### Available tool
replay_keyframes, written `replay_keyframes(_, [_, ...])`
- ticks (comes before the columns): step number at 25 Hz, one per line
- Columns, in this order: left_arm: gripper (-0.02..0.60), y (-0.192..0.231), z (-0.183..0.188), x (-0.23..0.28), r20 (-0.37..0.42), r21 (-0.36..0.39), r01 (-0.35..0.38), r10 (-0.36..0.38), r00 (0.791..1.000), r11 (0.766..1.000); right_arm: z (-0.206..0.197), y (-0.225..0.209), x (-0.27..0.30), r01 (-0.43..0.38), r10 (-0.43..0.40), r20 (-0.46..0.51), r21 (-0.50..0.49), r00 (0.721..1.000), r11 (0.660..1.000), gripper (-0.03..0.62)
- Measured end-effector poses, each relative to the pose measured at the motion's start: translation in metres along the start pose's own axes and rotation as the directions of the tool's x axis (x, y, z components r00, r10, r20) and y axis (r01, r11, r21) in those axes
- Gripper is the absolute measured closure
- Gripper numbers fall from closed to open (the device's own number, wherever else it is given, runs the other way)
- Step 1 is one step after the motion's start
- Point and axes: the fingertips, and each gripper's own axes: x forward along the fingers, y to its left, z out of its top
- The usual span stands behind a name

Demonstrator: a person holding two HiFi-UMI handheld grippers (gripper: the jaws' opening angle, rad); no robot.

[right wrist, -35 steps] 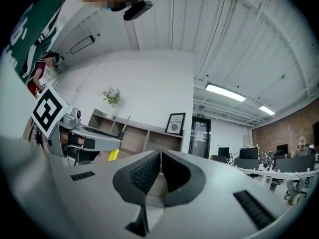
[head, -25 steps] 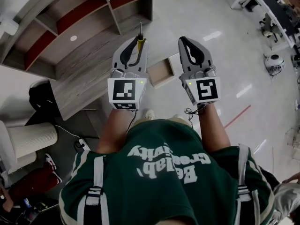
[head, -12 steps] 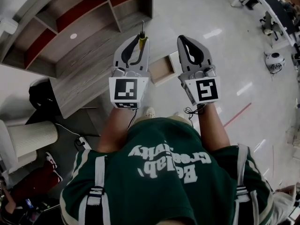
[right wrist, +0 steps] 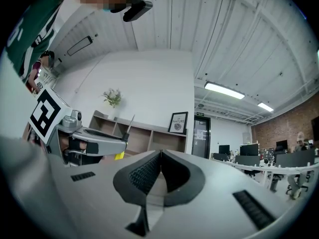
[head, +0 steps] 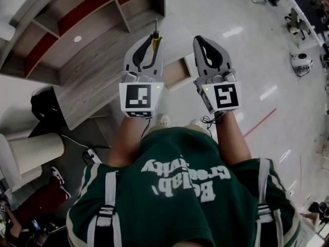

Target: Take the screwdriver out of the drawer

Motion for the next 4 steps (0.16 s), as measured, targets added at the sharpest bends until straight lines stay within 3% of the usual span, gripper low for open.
replay_keyframes(4, [0.494, -0.0090, 0.0021, 0.0022, 0.005, 0.001, 0.004, -0.004, 1.000, 1.000, 0.0025, -0.0023, -0.0037, -0.006, 0.006, 0.011, 0.000, 1.000, 1.000, 0.559])
